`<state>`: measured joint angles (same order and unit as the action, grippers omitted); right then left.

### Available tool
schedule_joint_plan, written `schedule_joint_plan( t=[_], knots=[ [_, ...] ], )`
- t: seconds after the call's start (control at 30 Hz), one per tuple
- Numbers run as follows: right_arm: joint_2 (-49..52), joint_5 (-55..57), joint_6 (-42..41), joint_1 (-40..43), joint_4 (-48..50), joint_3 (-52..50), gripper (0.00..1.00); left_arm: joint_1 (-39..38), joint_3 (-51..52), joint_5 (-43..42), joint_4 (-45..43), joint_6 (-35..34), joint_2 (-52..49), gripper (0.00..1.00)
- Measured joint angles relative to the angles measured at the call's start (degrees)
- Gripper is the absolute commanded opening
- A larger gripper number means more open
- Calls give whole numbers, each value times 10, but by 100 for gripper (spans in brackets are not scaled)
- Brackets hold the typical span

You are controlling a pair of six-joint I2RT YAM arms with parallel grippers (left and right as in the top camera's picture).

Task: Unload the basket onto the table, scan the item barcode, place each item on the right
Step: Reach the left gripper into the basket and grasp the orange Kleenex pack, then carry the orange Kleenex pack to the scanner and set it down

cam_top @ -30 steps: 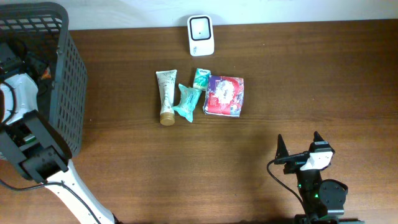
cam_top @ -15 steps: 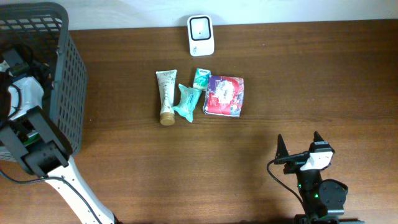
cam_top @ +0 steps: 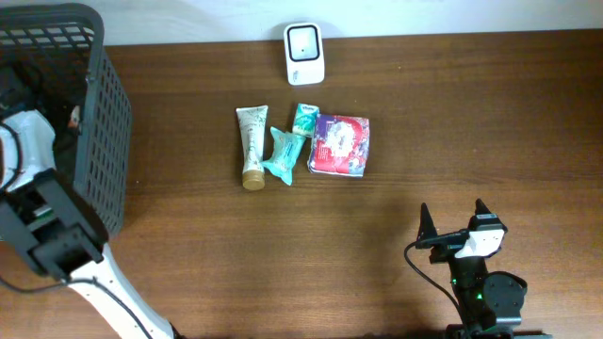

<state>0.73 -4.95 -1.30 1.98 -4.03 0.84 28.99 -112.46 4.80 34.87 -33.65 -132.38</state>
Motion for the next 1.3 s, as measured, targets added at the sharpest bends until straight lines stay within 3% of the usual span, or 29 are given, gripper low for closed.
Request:
schedule_joint_plan(
  t=[0.3, 0.47, 0.53, 0.8, 0.9, 0.97, 1.1, 1.23, 1.3],
  knots=[
    [0, 0, 0, 0, 0, 0, 99, 1, 2, -17, 53, 0, 317, 0],
    [0, 0, 0, 0, 0, 0, 99, -8, 1, -179, 97, 0, 431, 0],
    [0, 0, 0, 0, 0, 0, 99, -58, -1, -253, 142, 0, 443, 0],
    [0, 0, 0, 0, 0, 0, 99, -339, 0, -294, 186, 80, 318, 0],
    [0, 0, 0, 0, 0, 0, 99, -416, 0, -245, 172, 89, 239, 0],
    [0, 0, 0, 0, 0, 0, 99, -459, 1, -167, 163, 92, 190, 0],
    [0, 0, 0, 0, 0, 0, 99, -492, 1, -5, 113, 95, 121, 0],
    [0, 0, 0, 0, 0, 0, 99, -495, 1, 52, 76, 96, 45, 1],
    [0, 0, 0, 0, 0, 0, 99, -495, 1, 57, 74, 97, 17, 15]
  ],
)
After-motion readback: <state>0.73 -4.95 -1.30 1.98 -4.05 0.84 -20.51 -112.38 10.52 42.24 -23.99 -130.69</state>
